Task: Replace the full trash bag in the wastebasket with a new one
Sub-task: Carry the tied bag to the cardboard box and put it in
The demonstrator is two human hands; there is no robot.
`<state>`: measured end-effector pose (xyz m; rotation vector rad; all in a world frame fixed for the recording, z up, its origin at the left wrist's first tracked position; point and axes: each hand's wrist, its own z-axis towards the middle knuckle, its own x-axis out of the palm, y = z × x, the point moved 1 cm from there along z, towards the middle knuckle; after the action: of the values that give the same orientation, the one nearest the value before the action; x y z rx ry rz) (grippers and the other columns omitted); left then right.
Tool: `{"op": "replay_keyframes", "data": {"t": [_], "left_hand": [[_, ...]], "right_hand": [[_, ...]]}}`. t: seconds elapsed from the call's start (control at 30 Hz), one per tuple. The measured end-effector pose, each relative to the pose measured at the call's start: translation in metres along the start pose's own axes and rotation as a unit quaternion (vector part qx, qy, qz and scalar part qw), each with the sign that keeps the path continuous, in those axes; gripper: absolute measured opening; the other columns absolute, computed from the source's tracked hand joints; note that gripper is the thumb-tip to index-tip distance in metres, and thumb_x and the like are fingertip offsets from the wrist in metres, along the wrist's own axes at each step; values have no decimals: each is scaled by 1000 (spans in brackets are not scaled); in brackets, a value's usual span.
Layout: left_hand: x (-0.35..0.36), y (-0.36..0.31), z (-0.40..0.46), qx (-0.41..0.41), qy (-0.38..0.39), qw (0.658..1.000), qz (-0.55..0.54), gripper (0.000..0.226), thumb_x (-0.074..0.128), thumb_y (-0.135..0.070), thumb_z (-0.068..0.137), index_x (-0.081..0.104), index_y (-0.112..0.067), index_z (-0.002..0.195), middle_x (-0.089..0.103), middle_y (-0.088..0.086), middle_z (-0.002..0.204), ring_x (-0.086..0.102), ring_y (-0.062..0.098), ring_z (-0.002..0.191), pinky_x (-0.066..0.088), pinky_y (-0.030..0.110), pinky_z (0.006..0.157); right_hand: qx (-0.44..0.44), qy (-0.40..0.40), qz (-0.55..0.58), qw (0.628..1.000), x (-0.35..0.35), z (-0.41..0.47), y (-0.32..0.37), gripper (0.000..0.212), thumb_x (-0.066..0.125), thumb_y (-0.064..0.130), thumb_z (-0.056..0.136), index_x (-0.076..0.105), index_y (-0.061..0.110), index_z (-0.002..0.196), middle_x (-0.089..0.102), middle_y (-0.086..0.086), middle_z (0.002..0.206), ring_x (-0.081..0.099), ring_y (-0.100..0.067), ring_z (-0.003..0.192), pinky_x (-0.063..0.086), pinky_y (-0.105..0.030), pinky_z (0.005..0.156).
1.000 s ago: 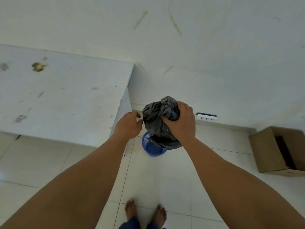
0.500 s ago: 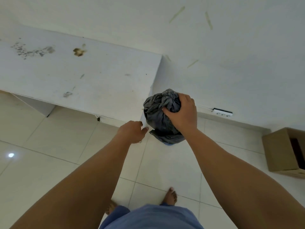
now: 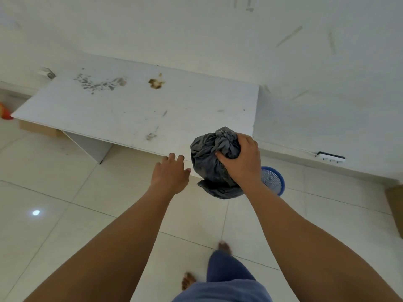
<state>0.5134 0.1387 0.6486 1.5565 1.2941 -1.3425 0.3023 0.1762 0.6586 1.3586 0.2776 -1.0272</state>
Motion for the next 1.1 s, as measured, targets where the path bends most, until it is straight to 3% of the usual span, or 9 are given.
{"op": "replay_keyframes", "data": {"t": [0.3, 0.57, 0.83, 1.1], "left_hand": [[-37, 142, 40, -61, -54, 997, 14, 57, 38, -46, 102, 32, -18, 151, 29, 13, 158, 27, 31, 147, 29, 45, 114], [-74, 251, 93, -95, -46, 994, 5, 57, 37, -45, 103, 32, -16, 152, 28, 15, 159, 27, 32, 146, 29, 46, 114], [-87, 336, 136, -53, -44, 998, -3, 56, 38, -46, 103, 36, -16, 150, 32, 15, 156, 30, 33, 144, 31, 47, 113], [-111, 467, 152, 36, -24, 999, 12, 56, 39, -46, 103, 35, -17, 150, 34, 14, 155, 31, 31, 143, 31, 46, 112]], "right_hand": [[-39, 29, 14, 999, 114, 50, 97, 67, 76, 55, 74, 55, 21, 127, 58, 3, 126, 50, -20, 116, 47, -42, 97], [-22, 40, 14, 999, 198, 97, 167, 66, 79, 52, 75, 56, 19, 127, 59, 1, 125, 51, -22, 117, 48, -43, 98], [7, 26, 10, 1000, 273, 112, 236, 66, 76, 55, 75, 56, 20, 127, 58, 3, 125, 51, -20, 117, 47, -42, 99], [63, -40, 2, 997, 362, 93, 343, 66, 76, 56, 73, 57, 20, 125, 58, 3, 125, 51, -21, 118, 47, -44, 99]]}}
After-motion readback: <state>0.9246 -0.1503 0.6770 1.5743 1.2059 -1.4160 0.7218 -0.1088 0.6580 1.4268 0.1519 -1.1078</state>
